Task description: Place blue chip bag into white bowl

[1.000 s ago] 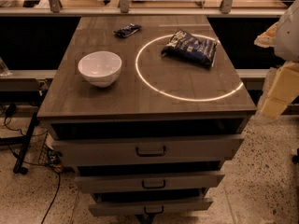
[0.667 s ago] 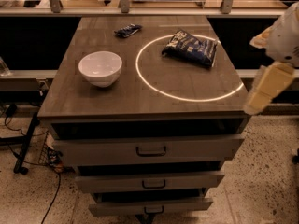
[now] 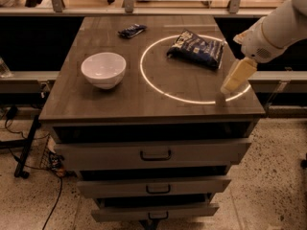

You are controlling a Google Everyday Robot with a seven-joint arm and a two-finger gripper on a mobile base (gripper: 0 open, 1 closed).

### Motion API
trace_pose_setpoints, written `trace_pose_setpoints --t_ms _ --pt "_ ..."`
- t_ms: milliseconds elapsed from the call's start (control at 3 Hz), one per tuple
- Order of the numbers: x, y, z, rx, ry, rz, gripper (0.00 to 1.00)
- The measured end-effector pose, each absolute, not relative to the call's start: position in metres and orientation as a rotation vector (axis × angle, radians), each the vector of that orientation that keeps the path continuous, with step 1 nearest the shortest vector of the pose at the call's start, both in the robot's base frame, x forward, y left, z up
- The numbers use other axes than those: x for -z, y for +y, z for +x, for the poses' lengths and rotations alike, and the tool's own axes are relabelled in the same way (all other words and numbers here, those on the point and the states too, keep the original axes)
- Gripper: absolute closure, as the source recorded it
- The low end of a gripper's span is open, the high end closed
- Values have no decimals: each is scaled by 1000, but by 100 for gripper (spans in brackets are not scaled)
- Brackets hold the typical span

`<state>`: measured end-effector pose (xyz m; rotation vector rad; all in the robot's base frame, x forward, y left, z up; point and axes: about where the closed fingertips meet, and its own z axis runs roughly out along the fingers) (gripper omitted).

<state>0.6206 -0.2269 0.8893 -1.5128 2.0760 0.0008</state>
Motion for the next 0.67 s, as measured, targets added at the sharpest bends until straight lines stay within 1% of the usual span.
trace_pose_setpoints --t_ms 333,667 --pt "-877 -233 686 10 2036 -1445 0" --pt "-877 -233 686 10 2036 -1445 0"
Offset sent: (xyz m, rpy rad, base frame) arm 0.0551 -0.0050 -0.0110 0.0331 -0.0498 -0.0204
